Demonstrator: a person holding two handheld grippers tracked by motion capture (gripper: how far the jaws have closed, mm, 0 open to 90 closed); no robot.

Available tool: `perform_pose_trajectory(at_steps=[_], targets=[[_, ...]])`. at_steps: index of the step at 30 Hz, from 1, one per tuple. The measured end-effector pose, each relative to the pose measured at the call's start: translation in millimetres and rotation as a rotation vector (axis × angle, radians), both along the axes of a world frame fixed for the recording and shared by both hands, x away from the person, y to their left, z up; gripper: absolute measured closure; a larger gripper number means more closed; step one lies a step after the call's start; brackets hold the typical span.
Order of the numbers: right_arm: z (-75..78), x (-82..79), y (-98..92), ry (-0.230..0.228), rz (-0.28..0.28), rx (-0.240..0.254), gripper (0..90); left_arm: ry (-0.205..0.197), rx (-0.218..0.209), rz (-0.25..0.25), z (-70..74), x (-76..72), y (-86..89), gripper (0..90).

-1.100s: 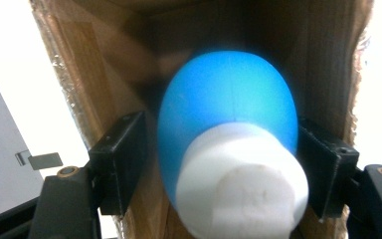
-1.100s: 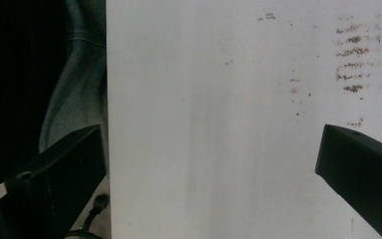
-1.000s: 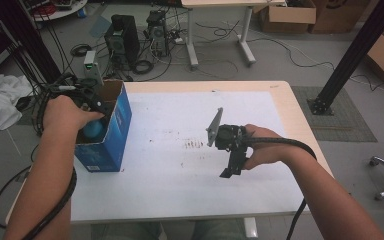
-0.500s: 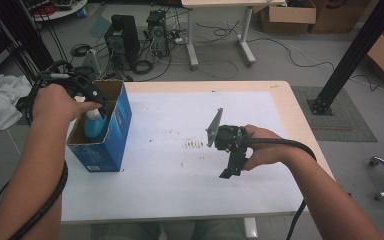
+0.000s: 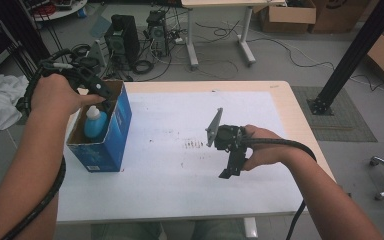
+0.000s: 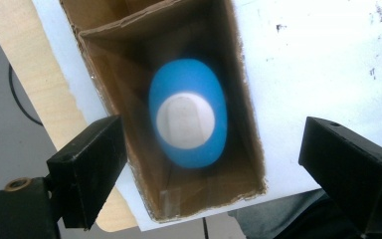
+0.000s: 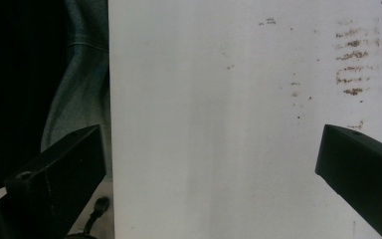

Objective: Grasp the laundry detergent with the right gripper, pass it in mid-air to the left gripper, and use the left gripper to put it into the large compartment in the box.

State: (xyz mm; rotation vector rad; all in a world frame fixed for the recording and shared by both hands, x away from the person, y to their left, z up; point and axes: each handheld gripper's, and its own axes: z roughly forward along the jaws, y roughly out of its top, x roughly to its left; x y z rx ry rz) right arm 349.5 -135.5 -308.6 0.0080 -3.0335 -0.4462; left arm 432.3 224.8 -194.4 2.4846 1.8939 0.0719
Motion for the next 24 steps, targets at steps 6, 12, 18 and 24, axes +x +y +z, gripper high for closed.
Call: perform_pose_trajectory(at_steps=[6, 12, 18, 24], targets=[[0.0, -0.1, 0.7, 0.005, -0.005, -0.005, 0.0, 0.007, 0.007, -0.019, 5.3, -1.2, -5.6, 8.2], [0.4, 0.6, 1.7, 0.007, -0.003, -0.004, 0.0, 0.005, 0.003, -0.057, 11.3, -1.9, -13.2, 6.6], [1.1, 2.1, 0.7, 0.009, -0.006, -0.012, 0.0, 0.028, -0.025, -0.135, 13.4, -2.4, -24.9, 0.2], [3.1, 3.4, -1.0, 0.013, -0.014, -0.019, 0.0, 0.042, -0.048, -0.287, 15.3, -6.1, -51.2, 0.1]])
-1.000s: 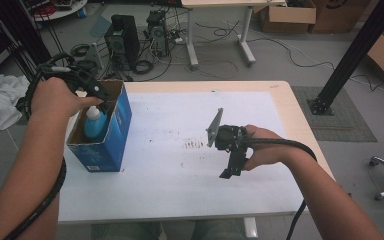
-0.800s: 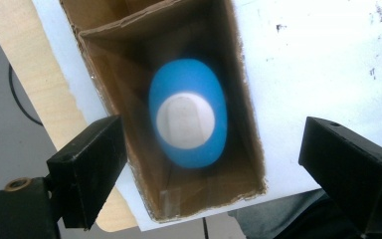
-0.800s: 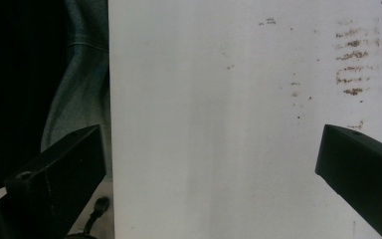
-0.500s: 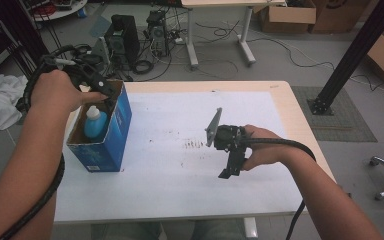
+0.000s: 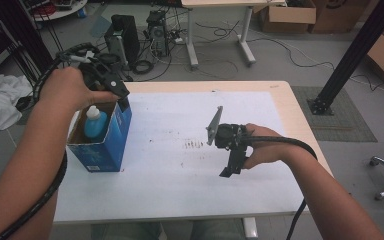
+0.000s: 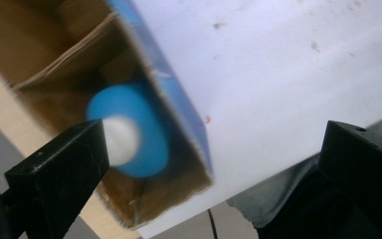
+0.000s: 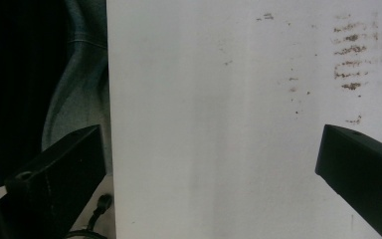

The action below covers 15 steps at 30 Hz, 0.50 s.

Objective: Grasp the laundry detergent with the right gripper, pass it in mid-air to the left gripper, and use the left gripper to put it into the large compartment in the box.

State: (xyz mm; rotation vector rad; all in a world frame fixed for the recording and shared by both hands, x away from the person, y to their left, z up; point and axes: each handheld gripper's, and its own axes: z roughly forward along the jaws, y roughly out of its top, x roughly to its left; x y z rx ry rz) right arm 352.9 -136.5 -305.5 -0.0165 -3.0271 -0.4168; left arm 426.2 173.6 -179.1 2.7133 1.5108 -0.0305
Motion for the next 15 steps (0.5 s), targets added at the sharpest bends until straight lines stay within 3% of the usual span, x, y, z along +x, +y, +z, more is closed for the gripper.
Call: perform_pose_trajectory(at_steps=[2, 3, 4, 5, 6, 7, 9, 12, 13, 15], targets=[[0.1, 0.7, -0.1, -0.001, 0.001, 0.001, 0.0, 0.013, -0.005, -0.051, -0.4, -3.4, -10.7, 0.1], [0.1, 0.7, -0.1, -0.001, 0.001, 0.001, 0.0, 0.013, -0.005, -0.051, -0.4, -3.4, -10.7, 0.1], [0.4, 0.7, 0.2, 0.002, -0.006, -0.004, 0.0, 0.024, 0.001, -0.127, -0.8, -7.6, -22.4, 0.1], [0.0, 1.1, 0.4, 0.002, -0.002, -0.003, 0.0, 0.024, 0.001, -0.127, -0.8, -7.6, -22.4, 0.1], [-0.4, 1.5, 0.8, 0.001, 0.000, -0.002, 0.0, 0.035, -0.013, -0.193, -1.1, -11.9, -33.1, 0.1], [-0.7, 1.5, 1.2, 0.003, -0.001, -0.005, 0.0, 0.035, -0.013, -0.193, -1.1, -11.9, -33.1, 0.1], [-1.1, 1.4, 2.3, 0.008, -0.002, -0.010, 0.0, 0.031, 0.011, -0.275, -4.0, -19.0, -48.6, 0.1], [-0.9, 1.6, 3.9, 0.005, 0.003, -0.017, 0.0, 0.040, -0.011, -0.374, -6.3, -24.4, -61.1, 0.1], [-0.3, 1.4, 4.2, 0.003, 0.003, -0.018, 0.0, 0.040, -0.011, -0.374, -6.3, -24.4, -61.1, 0.1], [1.6, 0.7, 4.7, 0.005, 0.000, -0.019, 0.0, 0.046, -0.028, -0.438, -7.5, -28.4, -68.0, 0.1]])
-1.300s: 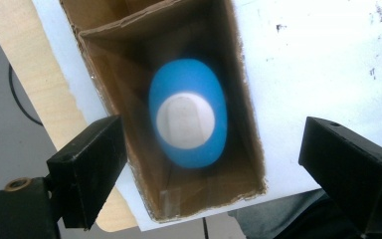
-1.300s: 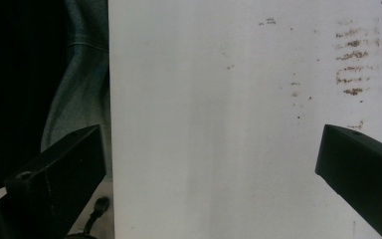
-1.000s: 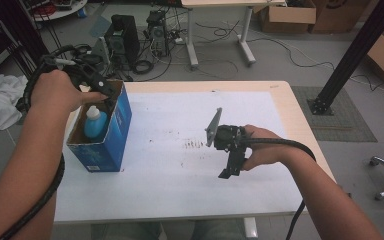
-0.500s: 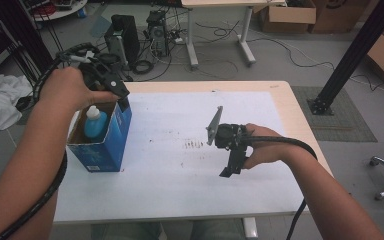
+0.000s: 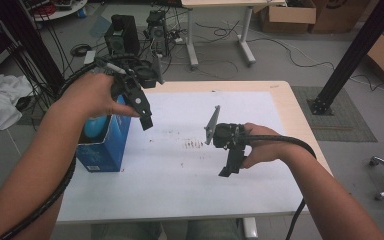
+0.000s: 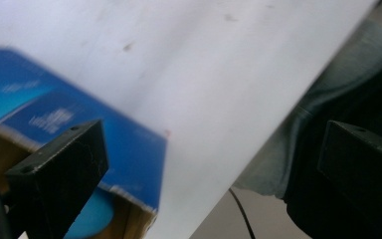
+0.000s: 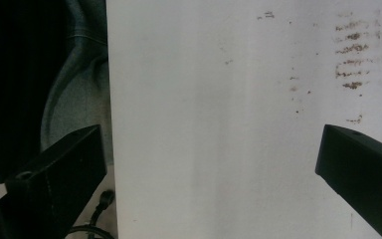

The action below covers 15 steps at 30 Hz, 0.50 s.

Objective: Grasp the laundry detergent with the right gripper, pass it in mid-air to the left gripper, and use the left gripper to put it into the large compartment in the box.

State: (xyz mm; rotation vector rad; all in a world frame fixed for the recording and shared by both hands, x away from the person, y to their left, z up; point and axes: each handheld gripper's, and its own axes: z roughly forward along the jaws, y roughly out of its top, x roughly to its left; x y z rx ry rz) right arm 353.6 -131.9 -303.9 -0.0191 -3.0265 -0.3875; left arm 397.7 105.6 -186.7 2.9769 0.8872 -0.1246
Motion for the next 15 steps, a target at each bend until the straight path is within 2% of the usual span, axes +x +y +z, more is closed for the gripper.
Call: perform_pose_trajectory(at_steps=[3, 5, 6, 7, 11, 15], targets=[[1.0, -0.3, -0.1, -0.003, 0.004, -0.002, 0.0, 0.012, -0.003, -0.113, -3.0, -7.0, -8.7, 0.1], [1.1, -0.5, -0.2, -0.003, 0.004, -0.004, 0.0, 0.020, -0.003, -0.169, -5.2, -11.7, -13.1, 0.1], [0.7, -1.3, -0.3, 0.000, 0.005, -0.010, 0.0, 0.032, -0.012, -0.236, -6.8, -17.4, -17.4, 0.1], [0.7, -1.7, -0.3, -0.002, 0.005, -0.011, 0.0, 0.032, -0.012, -0.236, -6.8, -17.4, -17.4, 0.1], [1.3, -2.6, -0.4, 0.000, 0.003, -0.012, 0.0, 0.064, -0.034, -0.339, -9.4, -28.7, -25.2, 0.1], [2.0, -2.3, -0.4, -0.001, 0.007, -0.016, 0.0, 0.063, -0.029, -0.400, -11.2, -34.8, -29.8, 0.1]])
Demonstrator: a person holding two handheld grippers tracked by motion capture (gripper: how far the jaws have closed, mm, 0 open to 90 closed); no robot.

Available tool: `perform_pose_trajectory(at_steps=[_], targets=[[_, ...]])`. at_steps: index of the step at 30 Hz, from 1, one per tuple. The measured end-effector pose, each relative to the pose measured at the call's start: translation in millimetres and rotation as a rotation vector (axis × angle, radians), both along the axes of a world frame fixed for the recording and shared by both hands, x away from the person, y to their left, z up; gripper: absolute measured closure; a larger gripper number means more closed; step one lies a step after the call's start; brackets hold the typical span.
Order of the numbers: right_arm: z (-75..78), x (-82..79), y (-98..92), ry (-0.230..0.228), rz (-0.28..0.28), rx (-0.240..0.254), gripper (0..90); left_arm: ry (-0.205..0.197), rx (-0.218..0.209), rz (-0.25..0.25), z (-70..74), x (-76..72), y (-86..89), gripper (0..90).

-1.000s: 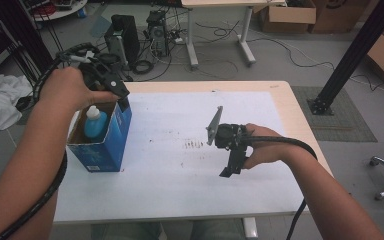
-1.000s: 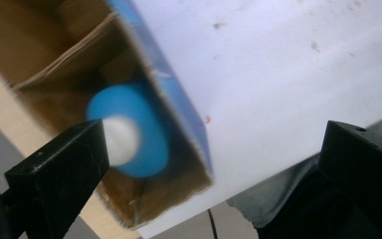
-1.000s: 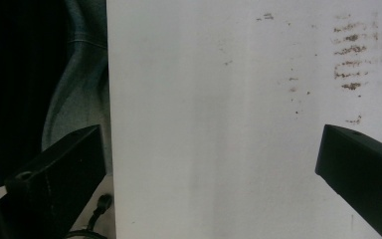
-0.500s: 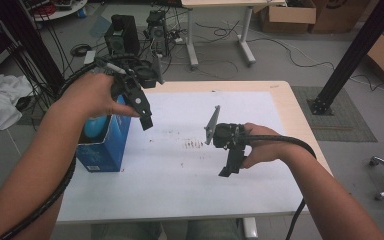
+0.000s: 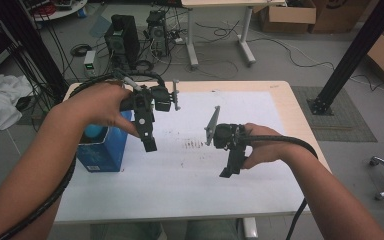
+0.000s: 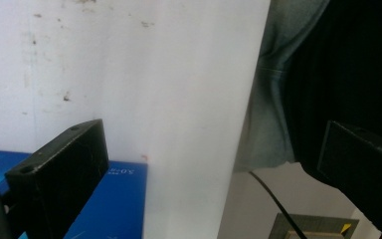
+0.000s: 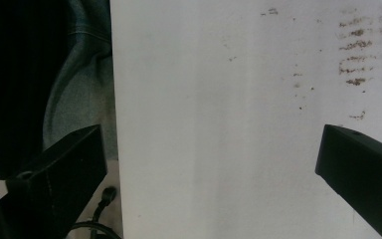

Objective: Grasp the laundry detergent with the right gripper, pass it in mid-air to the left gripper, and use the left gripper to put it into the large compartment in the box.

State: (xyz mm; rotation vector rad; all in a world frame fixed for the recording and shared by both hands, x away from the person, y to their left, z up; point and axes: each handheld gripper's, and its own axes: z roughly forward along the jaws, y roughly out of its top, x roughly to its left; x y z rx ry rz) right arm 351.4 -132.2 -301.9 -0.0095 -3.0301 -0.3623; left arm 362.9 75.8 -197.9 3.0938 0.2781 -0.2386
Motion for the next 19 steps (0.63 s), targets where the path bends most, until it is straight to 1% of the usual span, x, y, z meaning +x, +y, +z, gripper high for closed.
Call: perform_pose_trajectory(at_steps=[2, 3, 5, 8, 10, 13, 19], targets=[[-0.1, 0.3, 0.0, 0.001, -0.001, -0.001, 0.0, 0.002, -0.006, -0.001, -0.1, -0.5, -0.1, 0.1], [-0.3, 0.9, 0.4, 0.003, 0.000, -0.003, 0.0, 0.014, -0.011, -0.004, -0.7, -0.9, 0.3, 0.1], [-0.8, 1.5, 1.2, 0.002, -0.001, -0.004, 0.0, 0.017, -0.008, -0.006, -1.8, -0.7, 1.0, 0.1], [-1.6, 2.5, 2.4, -0.001, 0.000, -0.005, 0.0, 0.014, -0.009, -0.008, -2.5, -0.4, 2.1, 0.1], [-2.4, 2.8, 3.8, 0.009, 0.004, -0.004, 0.0, 0.013, -0.013, -0.010, -2.5, 0.1, 3.0, 0.1], [-3.6, 3.6, 5.1, 0.011, 0.005, -0.006, 0.0, 0.009, -0.013, -0.011, -2.7, 0.3, 3.8, 0.1], [-3.5, 3.9, 6.3, 0.009, 0.004, -0.006, 0.0, 0.011, -0.017, -0.017, -5.6, 1.5, 4.6, 0.1]])
